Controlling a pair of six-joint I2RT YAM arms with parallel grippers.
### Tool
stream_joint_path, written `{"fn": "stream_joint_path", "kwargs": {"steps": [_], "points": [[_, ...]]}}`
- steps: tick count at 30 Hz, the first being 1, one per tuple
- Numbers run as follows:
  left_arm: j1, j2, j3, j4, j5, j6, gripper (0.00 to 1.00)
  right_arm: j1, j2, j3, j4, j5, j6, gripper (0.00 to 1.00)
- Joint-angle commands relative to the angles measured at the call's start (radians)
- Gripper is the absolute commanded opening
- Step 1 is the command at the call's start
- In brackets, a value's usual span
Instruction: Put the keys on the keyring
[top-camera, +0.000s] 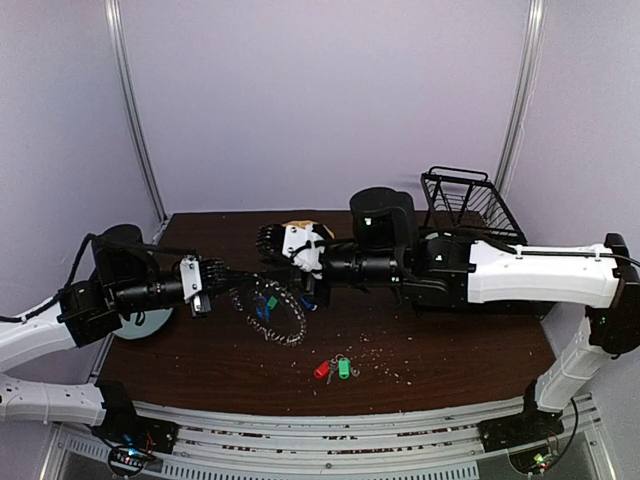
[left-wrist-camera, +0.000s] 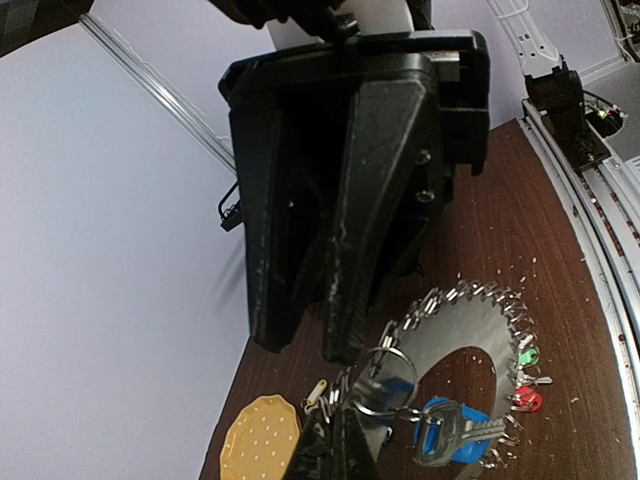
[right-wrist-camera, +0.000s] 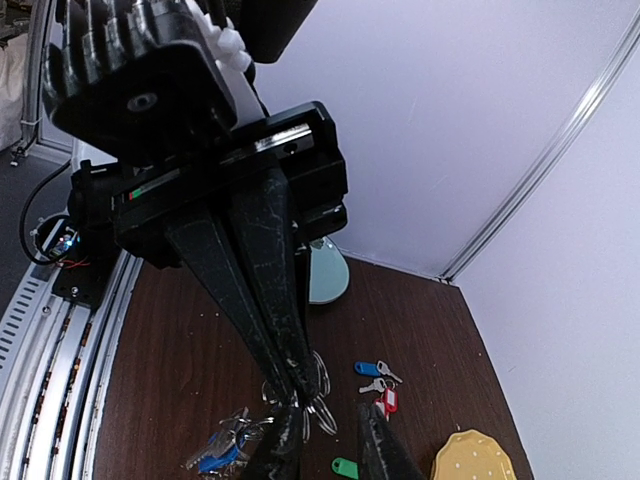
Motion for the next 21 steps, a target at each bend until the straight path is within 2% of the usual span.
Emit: {"fn": "stream_joint_path", "kwargs": {"steps": [1,14,21], "points": [[0.007,-0.010,0.018,0.091,-0.019,-0.022,0.00,-0.001,0.006,0.034,-0.062,0.030,-0.045,0.22],[0.006,-0.004,0.018,0.092,-0.036,-0.028,0.00,0.000,0.040,0.066,-0.109,0.030,-0.071,0.22],[0.006,-0.013,0.016,0.087,-0.013,-0.018,0.00,0.000,0.062,0.096,-0.137,0.069,-0.078,0.16]]}}
